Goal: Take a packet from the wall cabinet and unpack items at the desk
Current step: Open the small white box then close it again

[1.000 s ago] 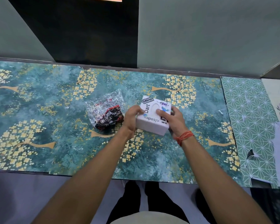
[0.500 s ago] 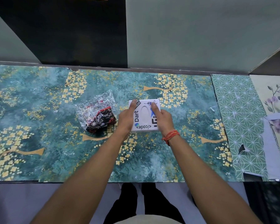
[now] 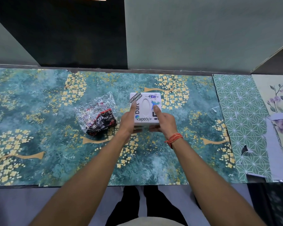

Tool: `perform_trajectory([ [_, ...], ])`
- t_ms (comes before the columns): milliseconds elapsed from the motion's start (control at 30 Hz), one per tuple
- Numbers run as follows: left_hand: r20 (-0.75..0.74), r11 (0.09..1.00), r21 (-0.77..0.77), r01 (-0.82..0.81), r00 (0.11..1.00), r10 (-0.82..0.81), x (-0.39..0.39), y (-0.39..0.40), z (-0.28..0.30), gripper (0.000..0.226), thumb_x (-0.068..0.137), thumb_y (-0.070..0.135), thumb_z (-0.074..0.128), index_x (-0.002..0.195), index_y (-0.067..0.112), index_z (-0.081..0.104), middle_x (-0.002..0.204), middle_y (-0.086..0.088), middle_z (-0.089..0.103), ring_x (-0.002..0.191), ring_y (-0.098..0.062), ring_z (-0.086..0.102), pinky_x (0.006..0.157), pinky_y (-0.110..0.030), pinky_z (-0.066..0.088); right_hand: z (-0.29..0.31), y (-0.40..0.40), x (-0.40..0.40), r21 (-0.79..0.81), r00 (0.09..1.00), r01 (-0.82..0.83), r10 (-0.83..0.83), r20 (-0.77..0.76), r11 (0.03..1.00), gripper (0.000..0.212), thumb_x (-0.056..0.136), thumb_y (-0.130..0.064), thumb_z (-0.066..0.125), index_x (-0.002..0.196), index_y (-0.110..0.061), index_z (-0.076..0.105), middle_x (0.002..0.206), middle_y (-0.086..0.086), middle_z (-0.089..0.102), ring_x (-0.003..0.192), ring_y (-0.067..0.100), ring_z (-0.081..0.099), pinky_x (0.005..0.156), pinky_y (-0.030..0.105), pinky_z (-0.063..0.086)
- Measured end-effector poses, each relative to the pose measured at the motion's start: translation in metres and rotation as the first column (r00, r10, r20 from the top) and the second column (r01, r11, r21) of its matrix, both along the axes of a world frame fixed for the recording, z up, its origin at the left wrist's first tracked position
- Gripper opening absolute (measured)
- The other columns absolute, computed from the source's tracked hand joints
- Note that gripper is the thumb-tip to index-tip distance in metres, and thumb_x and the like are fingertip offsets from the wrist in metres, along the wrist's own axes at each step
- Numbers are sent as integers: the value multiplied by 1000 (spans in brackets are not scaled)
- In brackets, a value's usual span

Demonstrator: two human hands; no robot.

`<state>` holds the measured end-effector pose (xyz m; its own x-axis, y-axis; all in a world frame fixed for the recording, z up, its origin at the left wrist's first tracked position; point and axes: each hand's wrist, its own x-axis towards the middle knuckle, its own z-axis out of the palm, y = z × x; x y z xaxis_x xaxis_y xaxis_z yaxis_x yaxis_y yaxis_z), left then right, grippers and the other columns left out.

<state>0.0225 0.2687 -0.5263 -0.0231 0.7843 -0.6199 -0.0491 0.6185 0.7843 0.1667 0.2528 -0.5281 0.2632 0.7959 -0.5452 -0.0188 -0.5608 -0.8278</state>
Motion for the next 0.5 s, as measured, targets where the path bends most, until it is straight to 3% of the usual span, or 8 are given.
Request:
perform_trajectory([
  [100, -124, 1000, 16, -26, 992, 28, 2, -9, -4, 63, 88, 73, 43, 79, 19, 74, 80, -8, 75, 63, -25, 70, 56, -35, 61, -1, -1, 2, -34, 1000, -12, 12, -11, 999, 72, 80, -58, 66, 94, 13, 63, 82, 21, 73, 62, 34, 73, 56, 47, 61],
  [200, -99, 1000, -9, -15, 995, 14, -2, -10, -9, 60, 86, 72, 47, 81, 19, 74, 85, -11, 76, 70, -30, 73, 64, -43, 63, 0, 4, 11, -89, 995, -101, 100, -19, 991, 61, 78, -63, 64, 90, -3, 67, 85, 15, 74, 73, 35, 73, 66, 51, 61],
  [300, -31, 995, -33, 99, 995, -100, -6, -10, -7, 57, 91, 64, 47, 88, 12, 70, 81, -9, 73, 68, -27, 70, 67, -42, 62, 1, 16, 17, -52, 995, -96, 94, -40, 994, 55, 82, -63, 58, 92, -10, 68, 88, 17, 72, 73, 30, 70, 78, 46, 57],
  [367, -19, 987, -35, 158, 987, -158, -7, -6, -5, 53, 94, 60, 45, 88, 13, 68, 82, -5, 72, 74, -24, 68, 75, -41, 58, 2, 21, 20, -16, 998, -48, 47, -29, 999, 48, 83, -57, 61, 89, -10, 68, 82, 14, 72, 68, 28, 68, 74, 42, 56],
  [500, -2, 989, 15, 149, 989, -149, -11, 13, 5, 53, 94, 60, 45, 99, 12, 65, 83, -5, 72, 74, -24, 71, 74, -40, 60, 5, 18, 20, 33, 995, -100, 101, -19, 994, 36, 87, -47, 62, 80, -12, 67, 69, 7, 69, 54, 19, 67, 55, 27, 56],
])
